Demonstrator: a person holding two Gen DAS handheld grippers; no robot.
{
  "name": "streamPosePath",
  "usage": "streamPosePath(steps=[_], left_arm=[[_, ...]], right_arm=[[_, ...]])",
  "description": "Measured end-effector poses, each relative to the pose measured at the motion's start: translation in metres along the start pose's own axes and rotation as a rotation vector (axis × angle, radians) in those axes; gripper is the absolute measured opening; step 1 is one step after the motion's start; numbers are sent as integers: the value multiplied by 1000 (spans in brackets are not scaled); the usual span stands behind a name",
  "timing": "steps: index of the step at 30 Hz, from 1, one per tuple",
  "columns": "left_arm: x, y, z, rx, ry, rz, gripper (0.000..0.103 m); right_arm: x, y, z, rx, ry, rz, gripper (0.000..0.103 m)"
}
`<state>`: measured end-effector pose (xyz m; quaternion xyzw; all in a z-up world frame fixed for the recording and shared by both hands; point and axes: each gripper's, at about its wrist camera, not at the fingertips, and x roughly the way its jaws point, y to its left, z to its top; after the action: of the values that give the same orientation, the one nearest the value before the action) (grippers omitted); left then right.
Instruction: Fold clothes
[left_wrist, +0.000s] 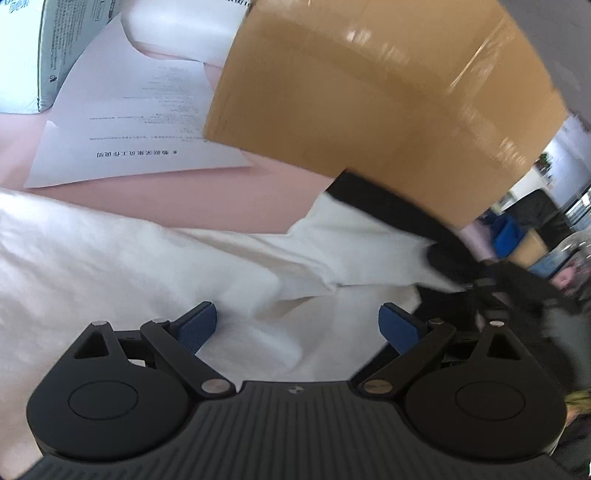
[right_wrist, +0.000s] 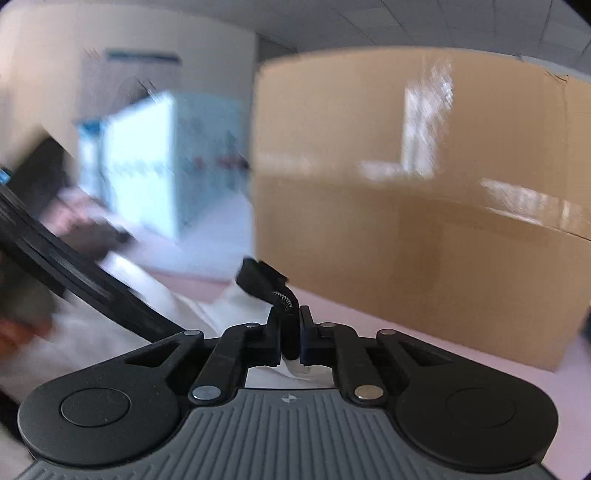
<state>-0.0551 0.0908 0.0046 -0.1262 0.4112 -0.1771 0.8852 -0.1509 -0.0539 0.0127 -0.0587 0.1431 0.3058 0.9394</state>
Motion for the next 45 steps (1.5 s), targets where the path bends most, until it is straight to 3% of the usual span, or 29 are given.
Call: streamPosePath(steps=[3,18,23,24,27,29,30,34,36,38,41,45], left_arm=[[7,3,3,-16,-42,27,95],[8,25,20,-74,-146,88,95],[-17,37,26,-110,-240,137,94],[-20,37,27,-111,-246,132,94],[-33,30,29,-43,-222,53,94],[-39,14,25,52,-176,-43,94],[-41,8,23,78,-169,-70,94],[-45,-29,3,234,-153,-182,94],[-37,-41,-5,282,-118,-209,95],[-29,-46,-10,289,-106,-159,94],[-14,-40,-10,244,-12,-120,94],[-1,-28,-6,183,32,-109,94]], right_arm=[[-13,4,-1,-83,-28,91,8],[5,30,-18,-358,261,297,8],[-13,38,-38,-444,298,296,11],[-13,37,-39,-442,297,296,13],[-12,34,-39,-434,287,282,34],[-13,30,-37,-423,272,264,45],[-17,24,-33,-393,250,272,47],[-29,0,-19,-272,157,260,75],[-30,-26,-12,-96,130,221,81],[-24,-51,-8,88,138,194,82],[-9,-85,-9,376,194,75,80],[-7,-101,-12,533,201,76,79]])
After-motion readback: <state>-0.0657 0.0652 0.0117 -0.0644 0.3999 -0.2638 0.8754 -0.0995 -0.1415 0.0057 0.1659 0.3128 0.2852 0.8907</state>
